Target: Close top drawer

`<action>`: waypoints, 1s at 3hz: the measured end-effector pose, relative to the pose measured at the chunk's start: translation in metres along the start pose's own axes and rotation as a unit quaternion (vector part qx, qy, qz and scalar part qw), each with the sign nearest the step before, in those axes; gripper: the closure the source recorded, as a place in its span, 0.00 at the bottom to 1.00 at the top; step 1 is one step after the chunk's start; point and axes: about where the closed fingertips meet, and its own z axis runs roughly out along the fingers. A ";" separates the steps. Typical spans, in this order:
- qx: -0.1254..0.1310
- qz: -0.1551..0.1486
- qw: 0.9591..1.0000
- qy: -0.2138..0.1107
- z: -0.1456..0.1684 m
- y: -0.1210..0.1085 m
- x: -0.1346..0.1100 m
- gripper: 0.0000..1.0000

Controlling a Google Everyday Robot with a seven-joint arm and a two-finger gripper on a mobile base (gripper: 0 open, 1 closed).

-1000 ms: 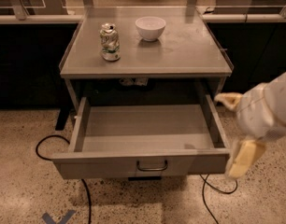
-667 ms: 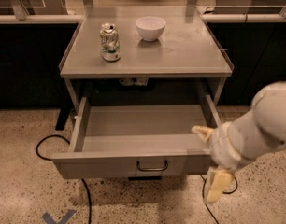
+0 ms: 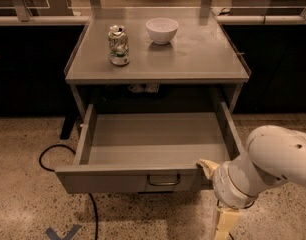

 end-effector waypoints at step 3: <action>0.058 -0.006 0.998 0.032 -0.082 0.036 -0.017 0.00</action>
Offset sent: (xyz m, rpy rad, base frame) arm -0.0936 -0.0418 0.1351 -0.1090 -0.1666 -0.0983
